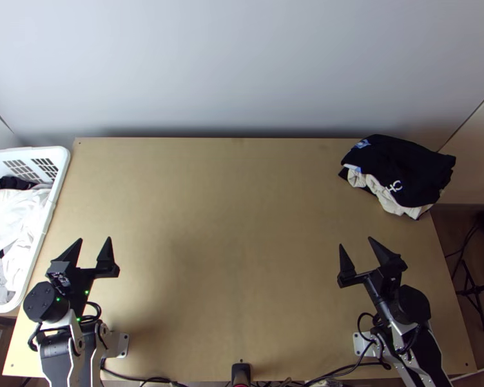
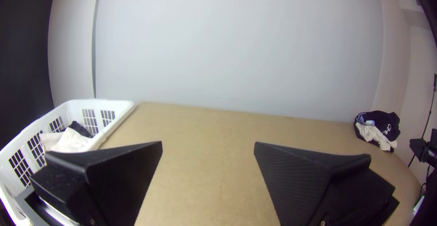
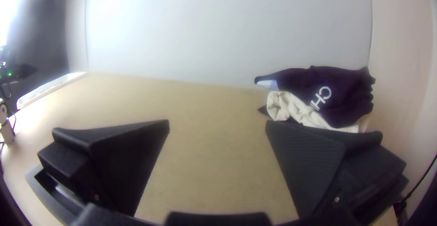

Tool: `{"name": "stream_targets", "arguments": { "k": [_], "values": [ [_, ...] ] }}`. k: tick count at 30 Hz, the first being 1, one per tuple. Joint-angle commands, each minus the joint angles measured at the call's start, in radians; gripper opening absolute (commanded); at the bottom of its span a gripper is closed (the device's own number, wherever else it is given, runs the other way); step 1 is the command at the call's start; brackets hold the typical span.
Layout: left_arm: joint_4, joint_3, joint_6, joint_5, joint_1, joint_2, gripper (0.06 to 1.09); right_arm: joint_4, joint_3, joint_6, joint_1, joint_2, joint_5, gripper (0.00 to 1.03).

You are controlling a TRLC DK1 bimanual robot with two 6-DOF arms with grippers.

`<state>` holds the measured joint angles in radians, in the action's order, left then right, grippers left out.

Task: Fold the t-shirt

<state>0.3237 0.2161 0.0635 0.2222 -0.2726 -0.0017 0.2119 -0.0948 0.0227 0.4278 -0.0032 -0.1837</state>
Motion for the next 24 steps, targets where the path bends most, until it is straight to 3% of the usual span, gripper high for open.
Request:
{"name": "stream_targets", "arguments": {
  "k": [1,24],
  "values": [
    [0.000,0.000,0.001,0.000,0.000,0.000,1.04,-0.002,0.000,0.000,0.000,0.000,0.000,0.99],
    [0.020,0.003,-0.005,-0.001,-0.002,-0.001,1.04,-0.002,0.000,0.000,0.002,0.000,0.000,0.99]
  ]
}}
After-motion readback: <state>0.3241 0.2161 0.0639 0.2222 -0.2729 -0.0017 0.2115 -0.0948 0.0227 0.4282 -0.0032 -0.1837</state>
